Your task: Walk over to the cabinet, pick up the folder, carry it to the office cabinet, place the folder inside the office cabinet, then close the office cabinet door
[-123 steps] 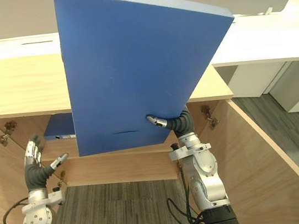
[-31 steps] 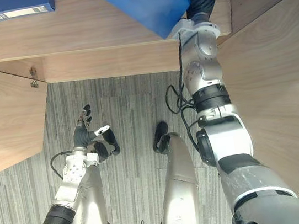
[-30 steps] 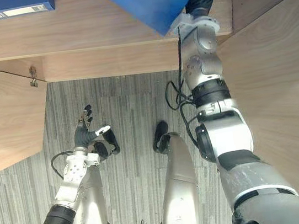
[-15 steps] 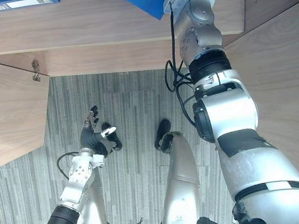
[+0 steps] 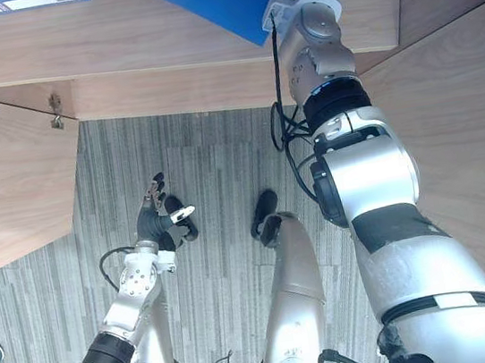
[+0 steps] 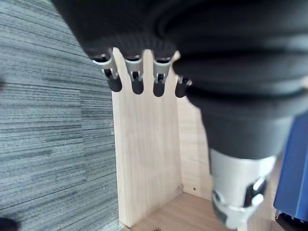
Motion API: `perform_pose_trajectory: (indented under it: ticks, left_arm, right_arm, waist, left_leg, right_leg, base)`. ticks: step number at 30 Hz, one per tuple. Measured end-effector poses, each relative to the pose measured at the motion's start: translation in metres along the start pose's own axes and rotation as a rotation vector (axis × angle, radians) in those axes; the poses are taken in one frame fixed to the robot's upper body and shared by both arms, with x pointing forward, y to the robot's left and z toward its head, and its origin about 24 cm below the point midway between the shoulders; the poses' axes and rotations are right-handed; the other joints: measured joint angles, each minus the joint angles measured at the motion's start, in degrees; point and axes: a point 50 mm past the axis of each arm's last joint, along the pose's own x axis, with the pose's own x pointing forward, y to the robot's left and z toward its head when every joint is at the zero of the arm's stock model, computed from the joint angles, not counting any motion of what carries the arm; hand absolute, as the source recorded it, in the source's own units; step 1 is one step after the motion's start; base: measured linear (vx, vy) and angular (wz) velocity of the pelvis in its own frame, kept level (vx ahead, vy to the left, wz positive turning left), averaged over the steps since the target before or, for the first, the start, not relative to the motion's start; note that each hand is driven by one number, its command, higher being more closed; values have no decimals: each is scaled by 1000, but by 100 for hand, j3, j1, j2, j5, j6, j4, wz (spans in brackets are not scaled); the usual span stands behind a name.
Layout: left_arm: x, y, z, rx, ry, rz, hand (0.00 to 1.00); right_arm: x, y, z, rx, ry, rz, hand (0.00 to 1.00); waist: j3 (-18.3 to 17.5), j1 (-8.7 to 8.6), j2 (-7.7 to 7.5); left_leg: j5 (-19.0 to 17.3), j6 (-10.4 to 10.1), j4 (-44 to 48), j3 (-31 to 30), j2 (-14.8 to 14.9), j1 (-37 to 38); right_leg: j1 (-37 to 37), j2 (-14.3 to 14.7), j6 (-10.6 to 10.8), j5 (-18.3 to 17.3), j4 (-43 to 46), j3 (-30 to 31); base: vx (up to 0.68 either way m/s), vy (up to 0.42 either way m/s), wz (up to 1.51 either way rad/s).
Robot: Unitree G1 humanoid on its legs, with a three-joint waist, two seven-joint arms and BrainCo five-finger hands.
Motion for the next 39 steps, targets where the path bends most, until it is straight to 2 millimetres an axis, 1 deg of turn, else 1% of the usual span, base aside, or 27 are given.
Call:
perform_pose_trajectory:
  ticks: [7,10,11,14,18,23,32,37,38,39]
  left_arm:
    - [0,0,0,-1,1,0,0]
    - [1,0,1,-1,-1,-1,0]
    - [0,-1,1,-1,0,-1,0]
    - [0,-1,1,-1,-1,-5,0]
    - [0,-2,1,0,-1,-10,0]
    - [0,-2,1,-8,0,-7,0]
    - [3,-1,3,-18,-6,-1,0]
    - [7,0,8,-29,-22,9,0]
    - [9,1,9,-31,-26,13,0]
    - [9,0,10,-36,-30,13,0]
  right_arm:
    - [0,-3,-4,59,31,-14,100]
    - [1,-5,-5,72,40,-26,100]
    - [1,-5,-5,76,41,-27,0]
    - [1,-6,-6,97,49,-44,0]
    - [2,-17,-1,170,48,-109,0]
    - [4,-29,7,163,26,-145,0]
    - [5,-32,10,188,17,-164,0]
    - [5,-37,15,262,-18,-186,0]
    - [4,-40,13,280,-21,-194,0]
    - [3,-45,9,291,-19,-206,0]
  waist:
    - [-94,30,153]
    - [-95,31,154]
    - [-94,26,155]
    - [-94,29,155]
    - [-94,47,155]
    - [-94,42,156]
    - [-95,41,156]
    - [-95,54,156]
    - [-116,62,187]
    - [-163,69,260]
  left_leg:
    - [11,15,9,-42,0,-72]
    - [15,16,8,-39,1,-72]
    - [15,17,8,-35,1,-72]
    - [16,17,8,-30,3,-72]
    - [15,18,4,-12,5,-72]
    - [14,18,1,31,17,-72]
    - [14,19,21,35,49,-78]
    - [13,19,28,31,49,-96]
    - [10,18,49,4,60,-134]
    - [-8,17,112,-60,87,-224]
  right_leg:
    - [-17,3,-4,19,-26,-47]
    - [-22,3,-5,19,-23,-45]
    - [-24,3,-7,21,-22,-41]
    - [-30,3,-8,22,-22,-37]
    - [-39,3,-7,23,-28,-27]
    - [-79,9,-5,25,-22,10]
    - [-92,29,-14,29,-6,13]
    - [-106,29,-14,29,1,11]
    - [-121,35,-13,28,-1,-5]
    - [-138,52,-14,27,1,-62]
  base:
    - [-40,-46,2]
    - [-33,-44,0]
    - [-41,-52,-1]
    - [-39,-52,-1]
    - [-35,-56,-1]
    - [-4,-8,-2]
    - [0,0,0]
    - [0,0,0]
    - [0,0,0]
    - [0,0,0]
